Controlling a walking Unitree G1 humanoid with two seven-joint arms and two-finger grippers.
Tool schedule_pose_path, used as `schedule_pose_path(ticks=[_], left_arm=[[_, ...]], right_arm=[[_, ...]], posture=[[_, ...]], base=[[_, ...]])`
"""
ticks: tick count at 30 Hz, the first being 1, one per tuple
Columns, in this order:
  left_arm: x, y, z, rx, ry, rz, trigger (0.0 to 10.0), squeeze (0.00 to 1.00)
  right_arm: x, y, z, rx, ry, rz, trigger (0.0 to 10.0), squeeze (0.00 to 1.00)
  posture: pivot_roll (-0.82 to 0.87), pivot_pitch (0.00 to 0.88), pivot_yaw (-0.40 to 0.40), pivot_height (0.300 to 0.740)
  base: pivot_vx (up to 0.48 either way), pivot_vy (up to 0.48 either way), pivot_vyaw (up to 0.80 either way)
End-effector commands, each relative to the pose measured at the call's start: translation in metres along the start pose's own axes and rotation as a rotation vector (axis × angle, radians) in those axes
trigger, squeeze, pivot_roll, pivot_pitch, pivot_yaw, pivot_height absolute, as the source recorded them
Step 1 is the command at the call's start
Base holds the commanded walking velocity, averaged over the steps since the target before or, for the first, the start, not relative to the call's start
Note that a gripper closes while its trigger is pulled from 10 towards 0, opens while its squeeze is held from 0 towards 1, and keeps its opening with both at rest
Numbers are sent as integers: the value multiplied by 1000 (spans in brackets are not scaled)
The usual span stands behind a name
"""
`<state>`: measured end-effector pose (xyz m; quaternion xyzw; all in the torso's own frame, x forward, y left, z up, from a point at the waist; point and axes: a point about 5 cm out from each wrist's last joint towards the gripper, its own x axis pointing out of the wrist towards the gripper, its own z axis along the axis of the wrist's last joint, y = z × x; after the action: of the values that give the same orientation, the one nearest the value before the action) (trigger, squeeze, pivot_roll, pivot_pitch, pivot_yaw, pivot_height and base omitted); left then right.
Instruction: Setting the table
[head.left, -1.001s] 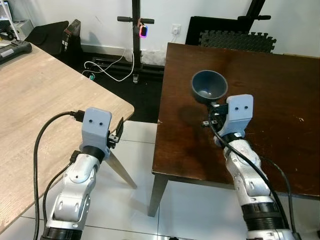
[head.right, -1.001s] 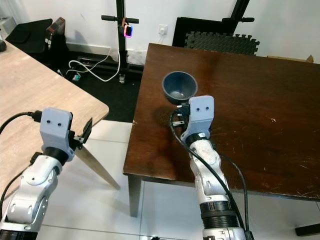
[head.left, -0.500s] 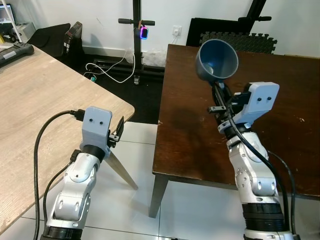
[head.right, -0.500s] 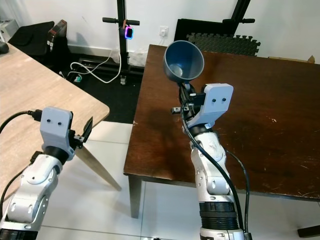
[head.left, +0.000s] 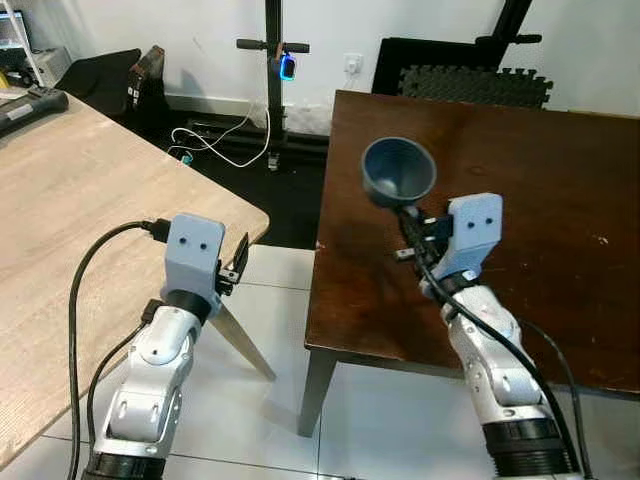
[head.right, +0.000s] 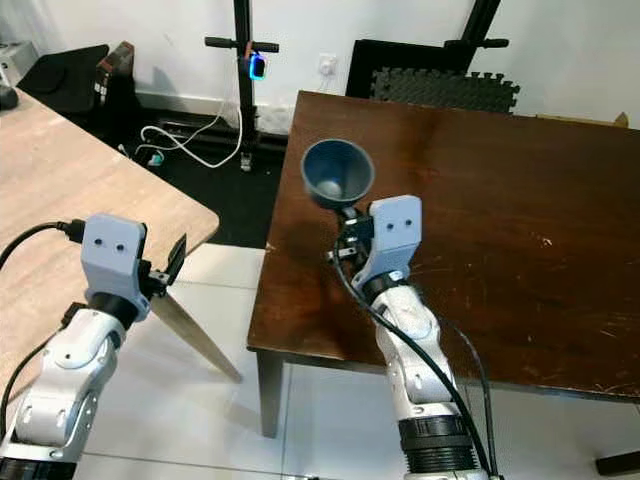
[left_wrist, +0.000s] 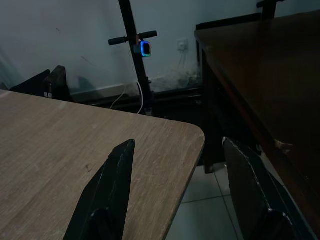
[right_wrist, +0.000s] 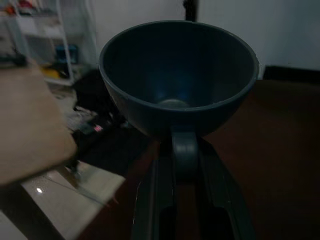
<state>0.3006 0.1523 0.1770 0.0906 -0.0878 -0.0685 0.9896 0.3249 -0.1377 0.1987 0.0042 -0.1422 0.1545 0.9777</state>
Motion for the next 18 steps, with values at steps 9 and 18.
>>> schedule_pose_path(ticks=[9, 18], left_arm=[[-5, -3, -8, -26, 34, -1, 10000, 0], [-3, -1, -7, -19, 32, -5, 10000, 0]], right_arm=[[0, -5, 3, 63, -37, -92, 10000, 0], [-4, -9, 3, 67, -53, -140, 10000, 0]], posture=[[60, 82, 53, 740], [51, 75, 63, 740]], base=[[0, 0, 0], [0, 0, 0]])
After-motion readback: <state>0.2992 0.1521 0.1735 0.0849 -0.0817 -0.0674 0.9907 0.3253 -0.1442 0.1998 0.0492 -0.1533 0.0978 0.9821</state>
